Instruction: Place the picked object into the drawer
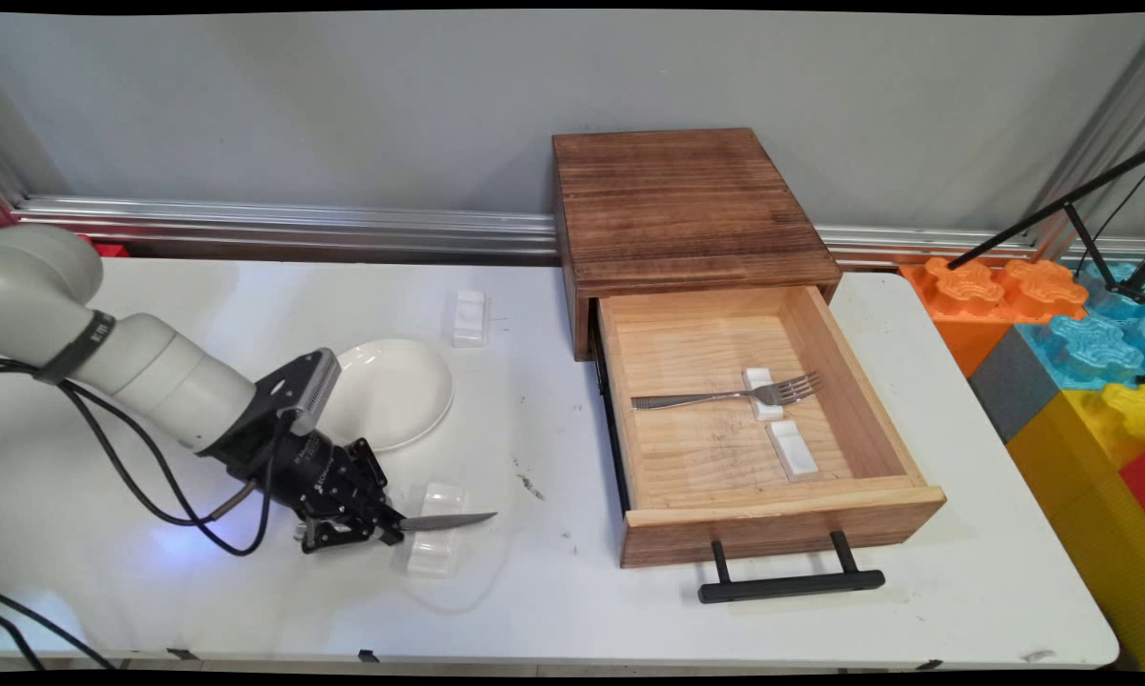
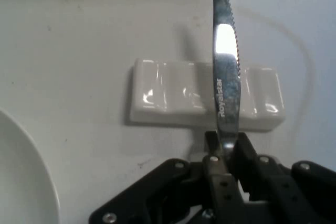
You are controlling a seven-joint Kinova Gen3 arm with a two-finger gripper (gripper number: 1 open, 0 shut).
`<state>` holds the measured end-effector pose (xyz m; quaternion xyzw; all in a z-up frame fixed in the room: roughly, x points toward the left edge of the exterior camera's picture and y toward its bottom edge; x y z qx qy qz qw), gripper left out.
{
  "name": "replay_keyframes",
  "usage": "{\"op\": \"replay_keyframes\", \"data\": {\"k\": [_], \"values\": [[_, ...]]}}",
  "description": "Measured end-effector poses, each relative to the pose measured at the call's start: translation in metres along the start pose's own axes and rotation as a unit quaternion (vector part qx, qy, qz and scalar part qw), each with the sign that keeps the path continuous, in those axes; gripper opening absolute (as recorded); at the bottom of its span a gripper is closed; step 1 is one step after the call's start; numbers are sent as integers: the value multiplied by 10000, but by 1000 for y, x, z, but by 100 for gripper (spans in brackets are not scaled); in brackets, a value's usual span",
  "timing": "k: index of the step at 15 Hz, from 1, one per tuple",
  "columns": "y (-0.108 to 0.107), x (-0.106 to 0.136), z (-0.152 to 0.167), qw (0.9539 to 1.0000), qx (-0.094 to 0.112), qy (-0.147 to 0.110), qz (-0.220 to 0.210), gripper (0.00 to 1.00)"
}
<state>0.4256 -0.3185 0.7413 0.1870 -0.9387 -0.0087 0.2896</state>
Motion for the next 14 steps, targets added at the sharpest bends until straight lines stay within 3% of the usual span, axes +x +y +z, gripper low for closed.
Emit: {"op": "replay_keyframes", "data": {"k": [7,14], "values": [[2,18,-36,10000,-27,9,37,0],[3,61,-67,9998,92,149,-73,0]]}}
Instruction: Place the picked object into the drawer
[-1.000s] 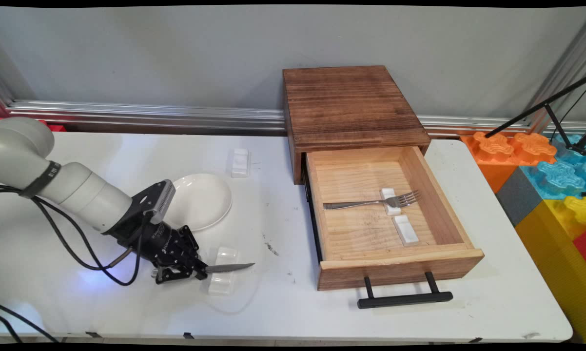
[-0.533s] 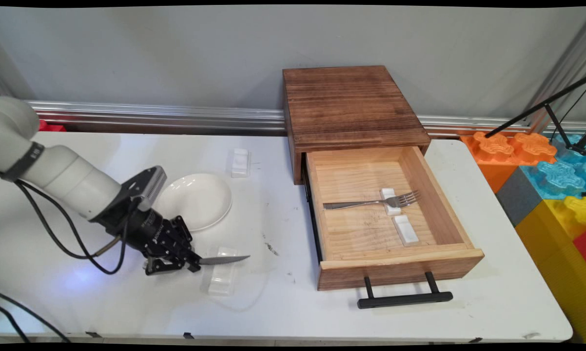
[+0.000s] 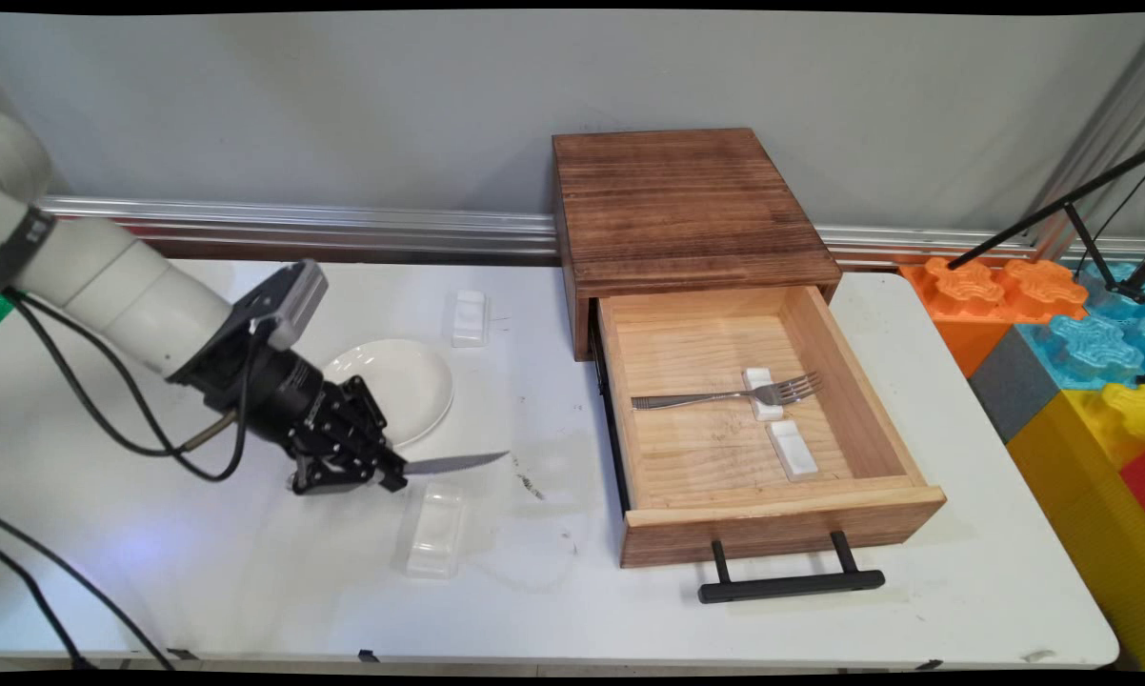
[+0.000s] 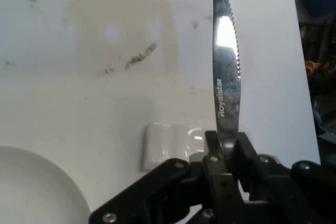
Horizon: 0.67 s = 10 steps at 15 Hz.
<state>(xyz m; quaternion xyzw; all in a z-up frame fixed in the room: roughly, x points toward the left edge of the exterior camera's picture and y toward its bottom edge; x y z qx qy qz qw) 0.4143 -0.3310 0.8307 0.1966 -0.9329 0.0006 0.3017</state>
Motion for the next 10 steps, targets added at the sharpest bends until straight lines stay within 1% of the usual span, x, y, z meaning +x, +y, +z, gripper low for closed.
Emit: {"op": "replay_keyframes", "data": {"k": [4,8,10], "values": [[-2,32,-14,9998,152,32,-103,0],[-6,74,-21,9990,360,91,-266,0],[-11,100,-21,9982,464,158,-343,0]]}}
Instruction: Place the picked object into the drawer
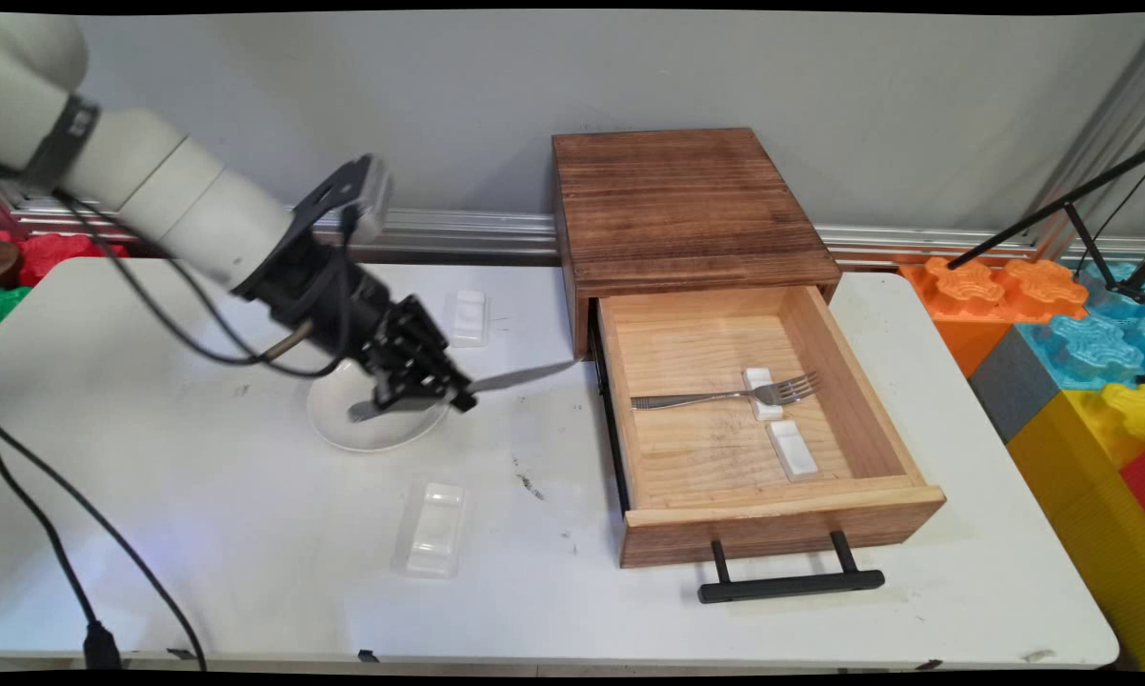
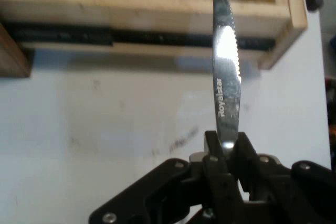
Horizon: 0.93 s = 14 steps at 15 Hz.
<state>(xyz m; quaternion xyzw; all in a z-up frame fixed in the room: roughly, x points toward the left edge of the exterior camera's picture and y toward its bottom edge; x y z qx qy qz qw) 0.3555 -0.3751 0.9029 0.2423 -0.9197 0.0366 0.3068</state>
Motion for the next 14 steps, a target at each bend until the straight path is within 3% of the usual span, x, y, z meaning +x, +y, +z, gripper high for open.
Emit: {"op": "replay_keyframes", "data": {"k": [8,14], "values": [[-14,93,18,9993,240,239,-135,0],[-23,145,45,9993,218,191,-240,0]]}}
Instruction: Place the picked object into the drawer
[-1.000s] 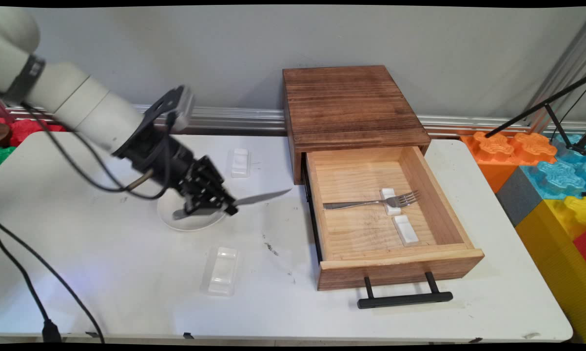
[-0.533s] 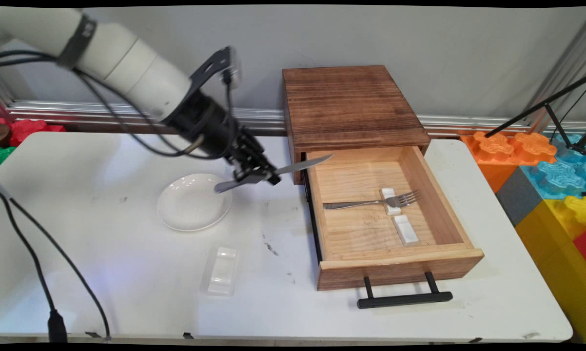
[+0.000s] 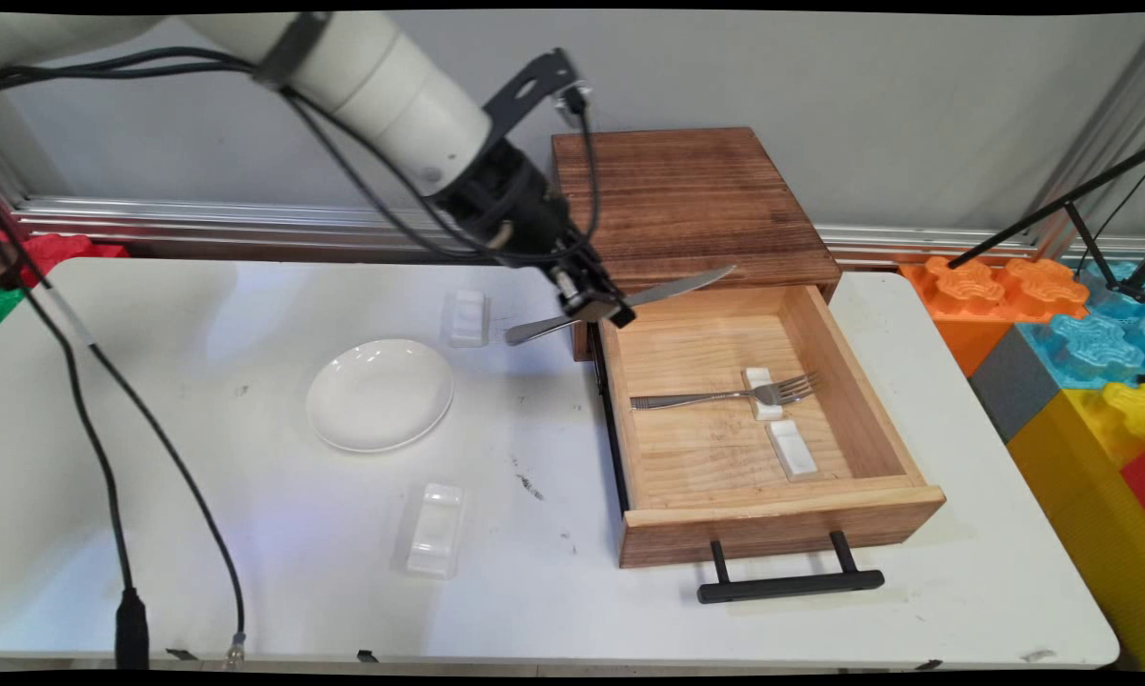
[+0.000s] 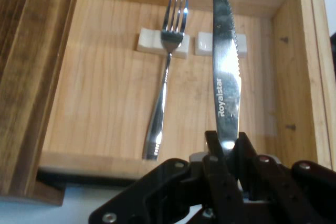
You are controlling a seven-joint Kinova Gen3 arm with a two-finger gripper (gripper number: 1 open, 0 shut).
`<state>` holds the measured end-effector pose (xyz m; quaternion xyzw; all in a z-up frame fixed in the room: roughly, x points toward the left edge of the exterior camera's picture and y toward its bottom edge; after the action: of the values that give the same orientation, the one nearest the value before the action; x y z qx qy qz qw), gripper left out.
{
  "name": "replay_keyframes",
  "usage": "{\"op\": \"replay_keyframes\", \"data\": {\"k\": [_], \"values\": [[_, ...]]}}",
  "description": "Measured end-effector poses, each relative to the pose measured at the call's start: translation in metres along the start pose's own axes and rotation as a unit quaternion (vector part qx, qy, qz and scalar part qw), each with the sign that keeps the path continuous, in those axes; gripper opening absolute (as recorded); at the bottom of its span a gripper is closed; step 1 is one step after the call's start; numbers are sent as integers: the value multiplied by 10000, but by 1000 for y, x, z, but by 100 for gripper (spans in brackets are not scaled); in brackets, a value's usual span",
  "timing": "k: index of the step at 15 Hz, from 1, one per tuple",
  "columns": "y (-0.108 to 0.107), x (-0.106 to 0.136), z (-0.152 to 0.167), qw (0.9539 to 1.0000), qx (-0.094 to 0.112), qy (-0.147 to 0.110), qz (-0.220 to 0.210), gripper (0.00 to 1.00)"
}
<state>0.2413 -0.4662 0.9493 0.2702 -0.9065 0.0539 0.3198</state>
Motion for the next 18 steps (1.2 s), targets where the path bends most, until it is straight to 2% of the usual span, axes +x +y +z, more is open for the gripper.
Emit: {"op": "replay_keyframes", "data": {"k": [6,14,18], "values": [[2,47,45,9998,-149,-17,-163,0],[9,75,101,9995,-291,-57,-73,0],[15,77,131,9994,-326,-143,40,0]]}}
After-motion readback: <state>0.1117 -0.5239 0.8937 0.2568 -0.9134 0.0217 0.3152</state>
